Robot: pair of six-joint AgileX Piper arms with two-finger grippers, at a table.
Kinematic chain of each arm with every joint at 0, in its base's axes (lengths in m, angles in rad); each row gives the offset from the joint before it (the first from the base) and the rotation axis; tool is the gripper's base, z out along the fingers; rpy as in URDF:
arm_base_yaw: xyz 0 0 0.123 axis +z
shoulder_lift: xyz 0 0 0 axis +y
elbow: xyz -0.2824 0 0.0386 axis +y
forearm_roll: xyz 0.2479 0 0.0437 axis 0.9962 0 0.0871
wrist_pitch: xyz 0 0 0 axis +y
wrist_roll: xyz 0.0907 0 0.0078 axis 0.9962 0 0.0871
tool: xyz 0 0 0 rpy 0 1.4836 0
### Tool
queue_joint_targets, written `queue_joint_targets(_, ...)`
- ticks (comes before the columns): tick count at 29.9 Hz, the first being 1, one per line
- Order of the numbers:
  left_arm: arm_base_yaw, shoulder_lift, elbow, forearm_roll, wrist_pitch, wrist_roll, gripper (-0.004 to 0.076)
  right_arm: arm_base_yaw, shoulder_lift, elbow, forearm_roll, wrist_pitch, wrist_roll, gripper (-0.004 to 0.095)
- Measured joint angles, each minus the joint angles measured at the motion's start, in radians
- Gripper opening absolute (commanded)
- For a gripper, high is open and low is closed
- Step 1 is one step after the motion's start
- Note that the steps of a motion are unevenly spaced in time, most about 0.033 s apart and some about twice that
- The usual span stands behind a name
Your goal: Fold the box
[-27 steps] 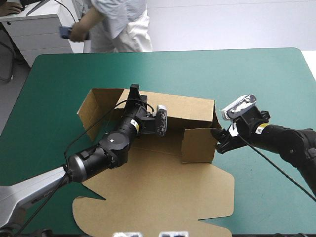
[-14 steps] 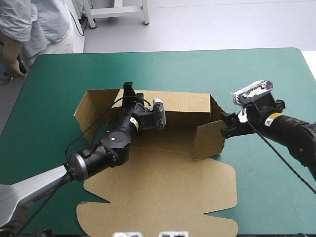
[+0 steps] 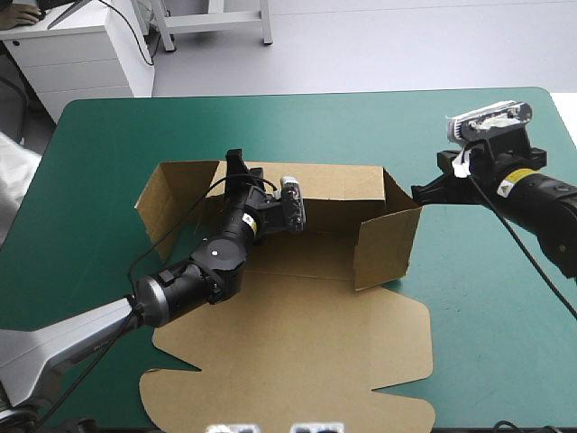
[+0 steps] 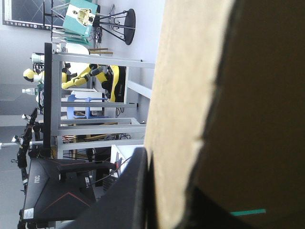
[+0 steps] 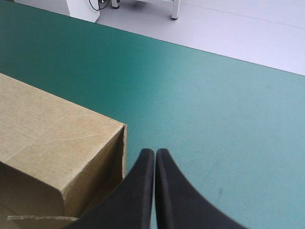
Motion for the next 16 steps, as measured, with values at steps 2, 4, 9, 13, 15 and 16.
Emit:
queue_joint_targets(2, 0.0, 0.002, 0.0, 0.003, 0.003, -0.011, 0.0016, 0.0, 0.042, -0.035, -0.004, 0.014, 0.01, -0.0018)
queue_joint_targets(4, -0.001, 0.005, -0.002, 0.007, 0.008, -0.018, 0.0016, 0.0, 0.096, -0.072, -0.004, 0.023, 0.03, -0.0018)
queue_joint_targets(9, -0.004, 0.006, -0.002, 0.007, 0.055, -0.025, 0.0016, 0.0, 0.24, -0.182, -0.006, 0.058, 0.066, -0.0018)
queue_joint_targets(13, -0.004, 0.007, -0.002, -0.001, 0.094, -0.029, 0.0016, 0.0, 0.35, -0.289, -0.007, 0.112, 0.081, -0.0018)
queue_joint_targets(15, -0.004, 0.008, -0.002, -0.002, 0.1, -0.041, 0.0016, 0.0, 0.396, -0.345, -0.007, 0.14, 0.084, -0.0018)
queue_joint_targets(16, -0.004, 0.008, -0.002, -0.003, 0.104, -0.046, 0.0016, 0.0, 0.42, -0.372, -0.007, 0.155, 0.084, -0.0018)
